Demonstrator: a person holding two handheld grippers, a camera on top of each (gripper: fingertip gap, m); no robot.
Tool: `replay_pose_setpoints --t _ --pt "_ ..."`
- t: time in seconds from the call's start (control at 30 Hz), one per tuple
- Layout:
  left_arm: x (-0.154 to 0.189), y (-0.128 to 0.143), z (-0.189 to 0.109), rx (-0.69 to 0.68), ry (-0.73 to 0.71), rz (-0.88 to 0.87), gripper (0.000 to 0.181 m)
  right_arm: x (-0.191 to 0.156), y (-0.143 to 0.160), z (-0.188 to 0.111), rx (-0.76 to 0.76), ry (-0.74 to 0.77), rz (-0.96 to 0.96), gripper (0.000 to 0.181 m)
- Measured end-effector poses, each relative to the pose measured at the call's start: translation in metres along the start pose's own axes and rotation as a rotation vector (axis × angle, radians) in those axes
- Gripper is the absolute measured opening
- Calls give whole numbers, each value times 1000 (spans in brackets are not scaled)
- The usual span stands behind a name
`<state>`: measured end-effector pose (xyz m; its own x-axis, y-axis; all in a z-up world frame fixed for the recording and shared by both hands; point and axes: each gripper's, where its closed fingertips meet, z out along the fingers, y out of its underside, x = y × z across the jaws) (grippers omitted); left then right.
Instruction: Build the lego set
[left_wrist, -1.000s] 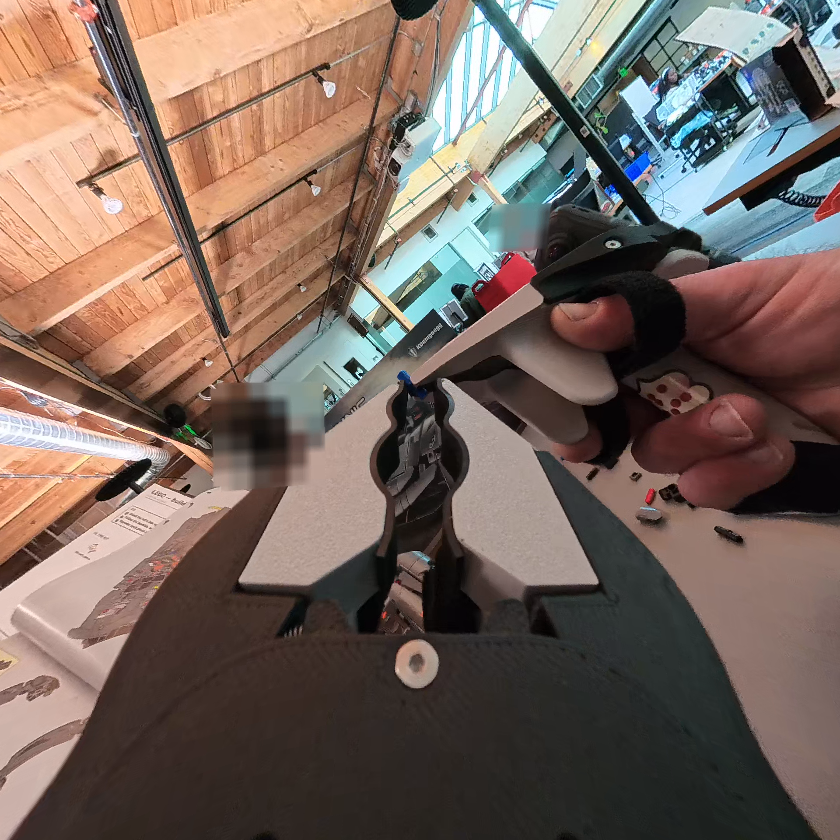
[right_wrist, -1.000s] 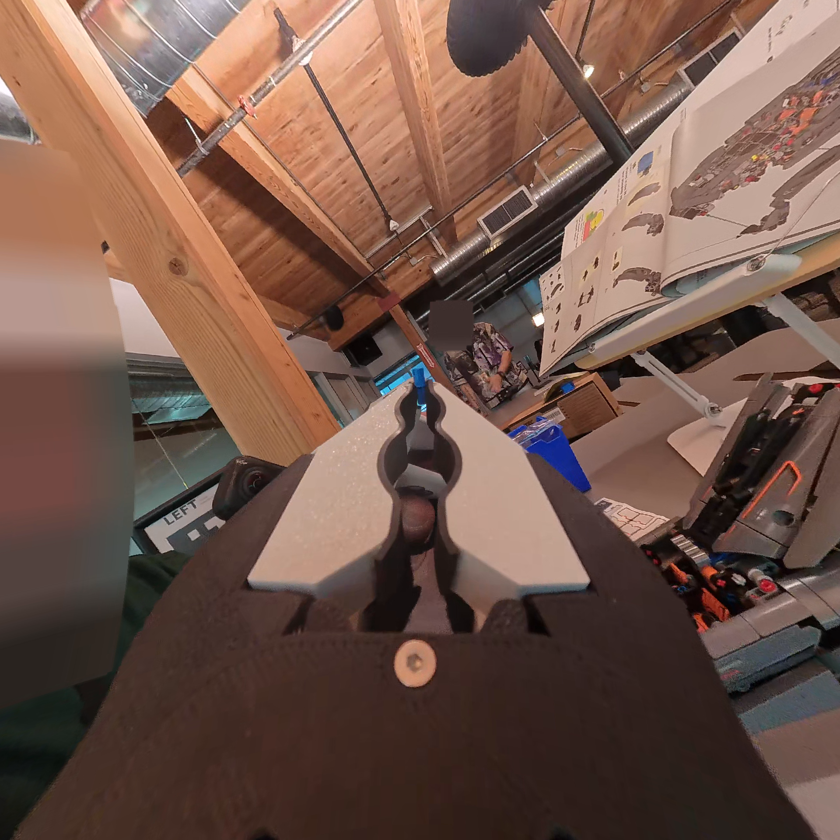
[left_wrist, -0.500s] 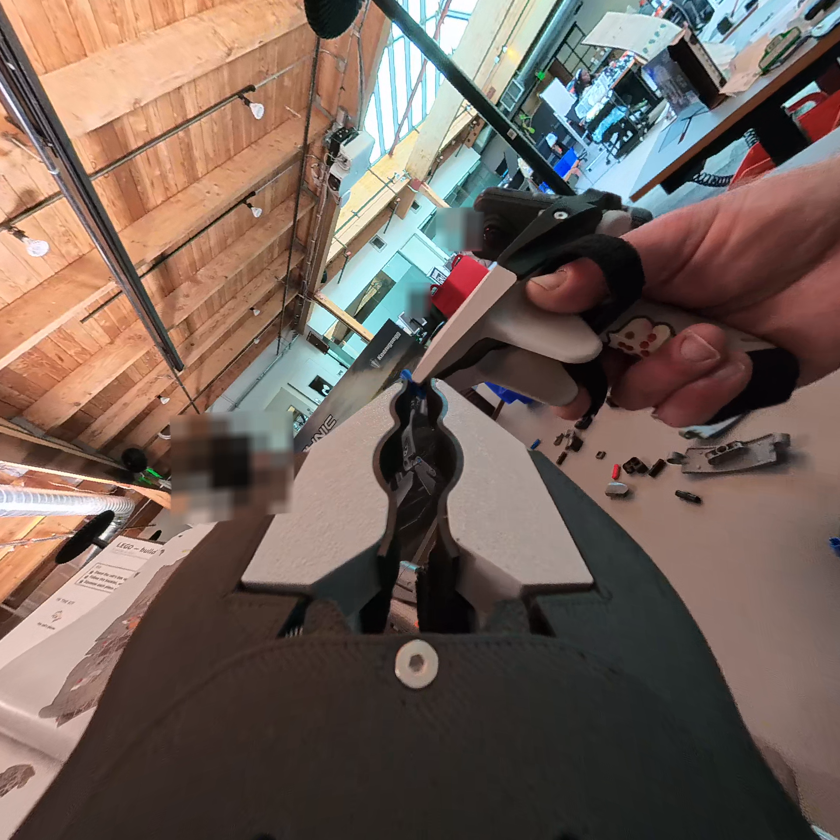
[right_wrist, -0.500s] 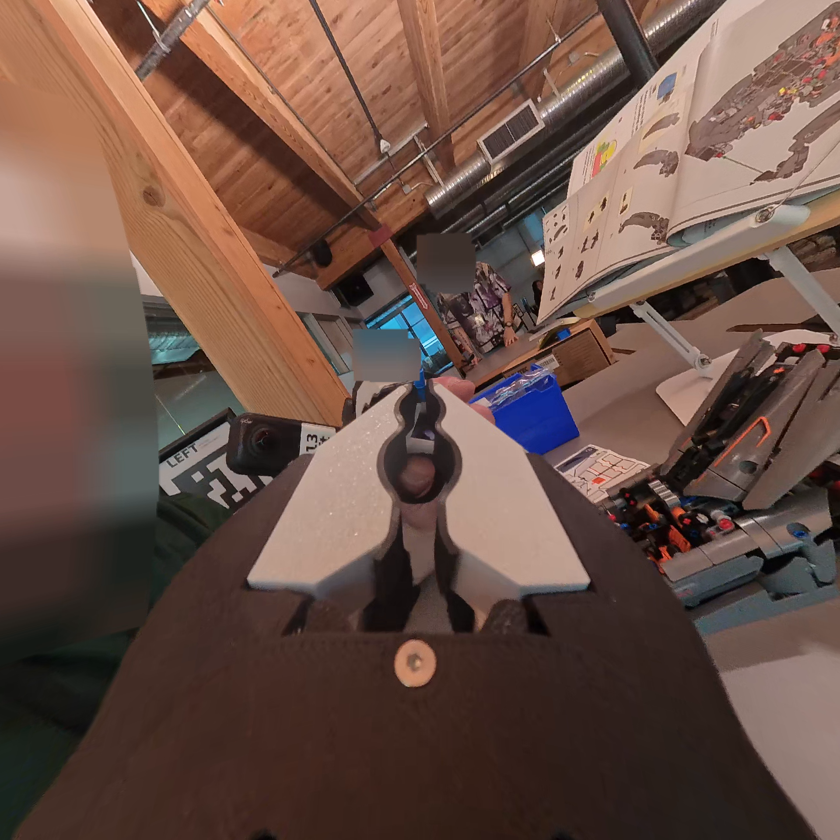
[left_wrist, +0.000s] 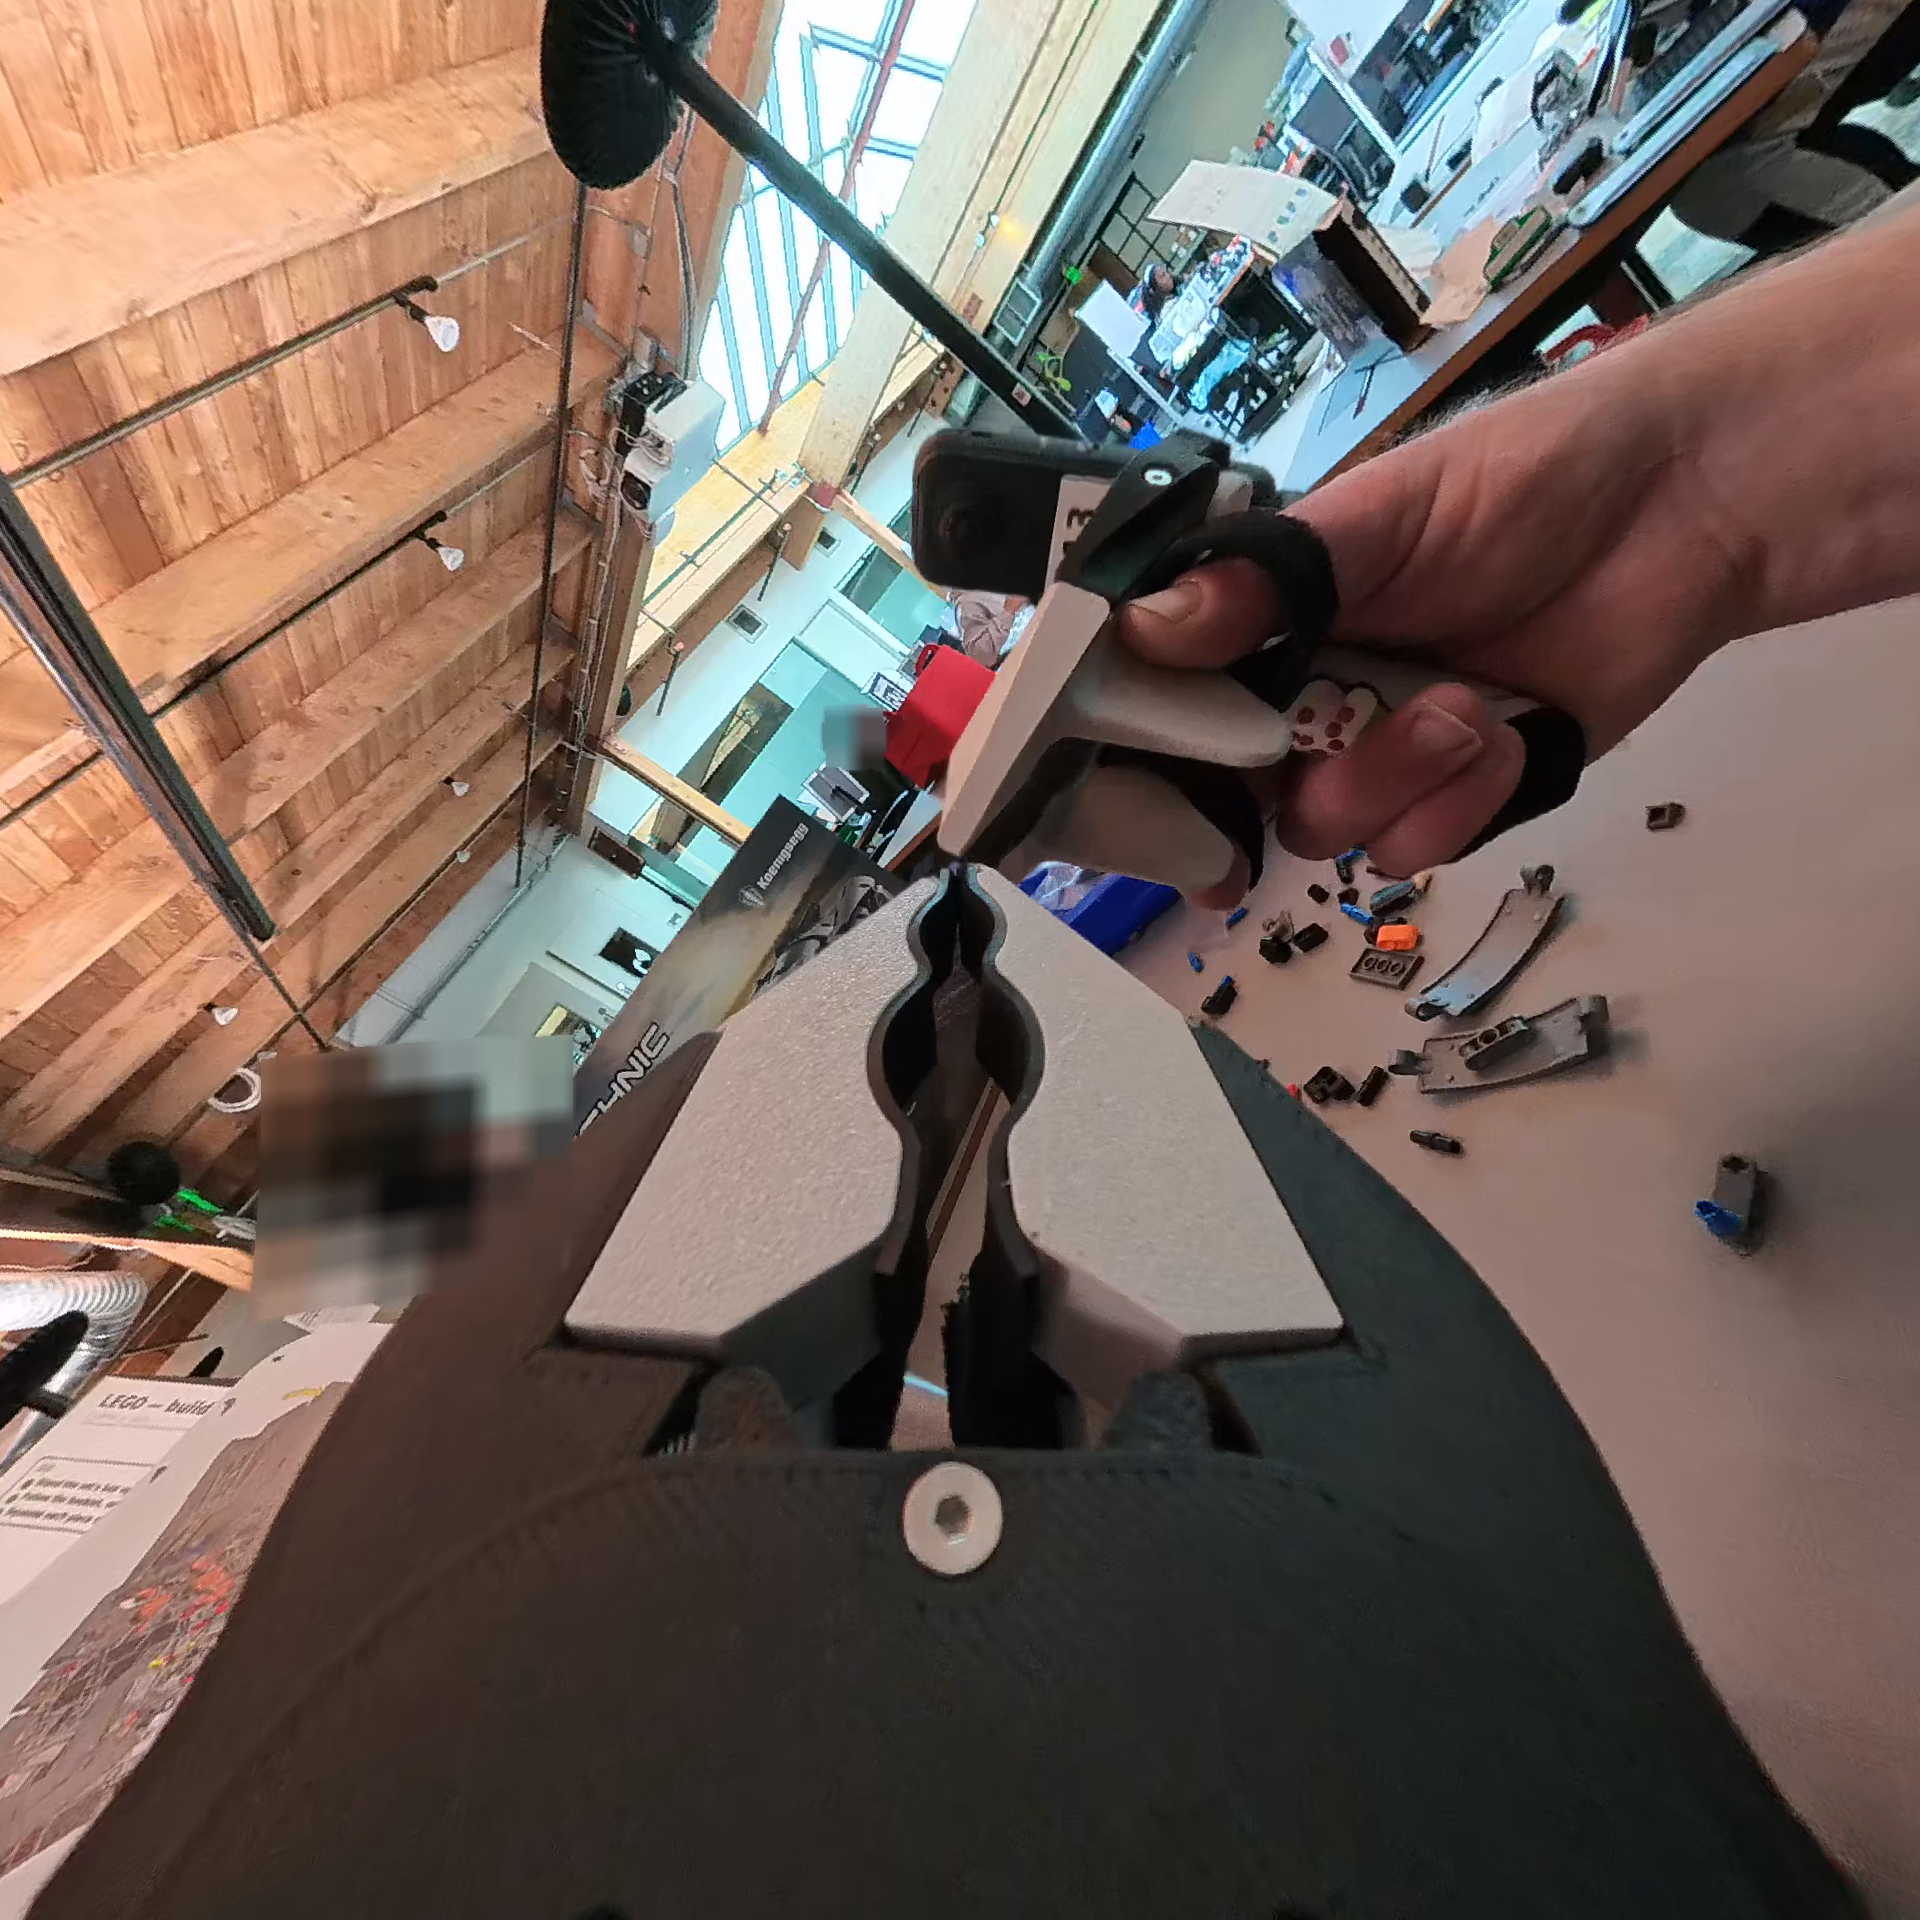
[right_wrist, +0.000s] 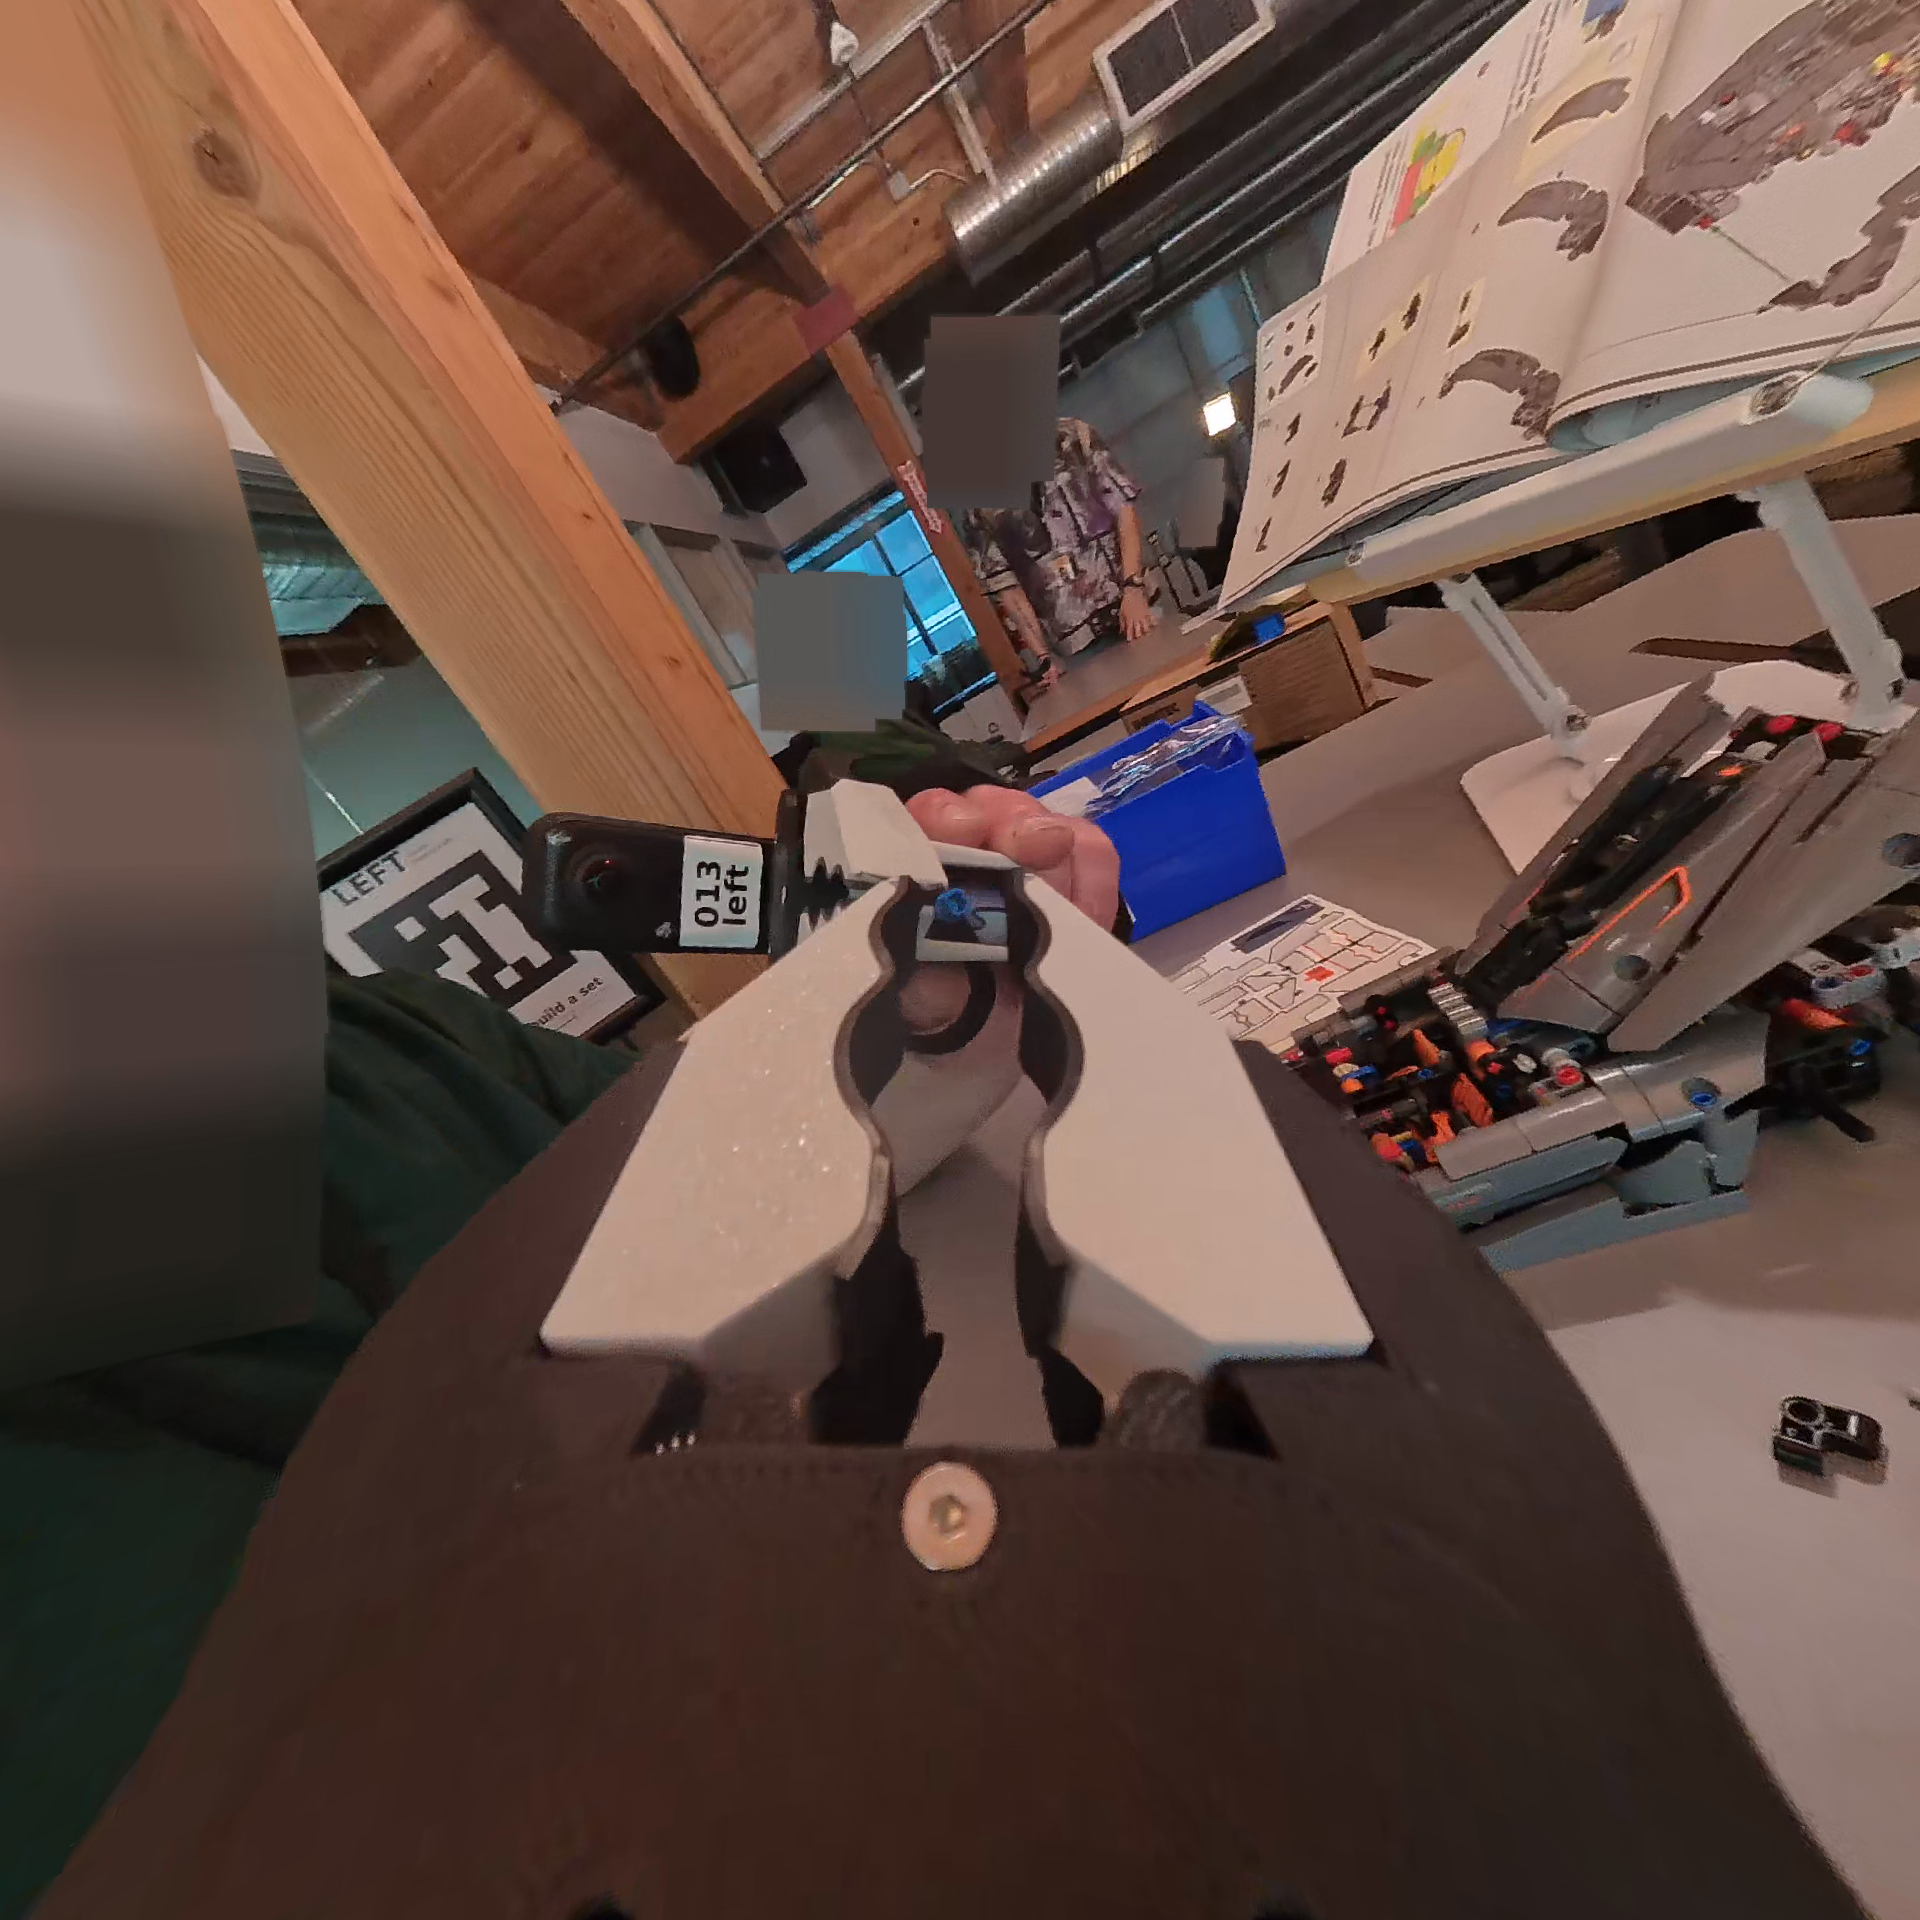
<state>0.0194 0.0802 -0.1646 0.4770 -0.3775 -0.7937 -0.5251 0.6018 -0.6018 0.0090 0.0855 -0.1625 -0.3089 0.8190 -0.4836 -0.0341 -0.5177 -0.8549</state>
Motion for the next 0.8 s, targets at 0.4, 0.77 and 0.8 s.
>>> replay_pose_setpoints --t 0.4,0.77,0.8 --pt "2 -4 -2 25 32 -26 0 -1 11 -5 -79 -11 8 9" --pt "-12 25 -1 -45 13 -112 0 16 73 -23 -460 253 -147 23" --pt "-12 27 0 -51 10 -121 0 17 85 -22 -515 282 -175 25"
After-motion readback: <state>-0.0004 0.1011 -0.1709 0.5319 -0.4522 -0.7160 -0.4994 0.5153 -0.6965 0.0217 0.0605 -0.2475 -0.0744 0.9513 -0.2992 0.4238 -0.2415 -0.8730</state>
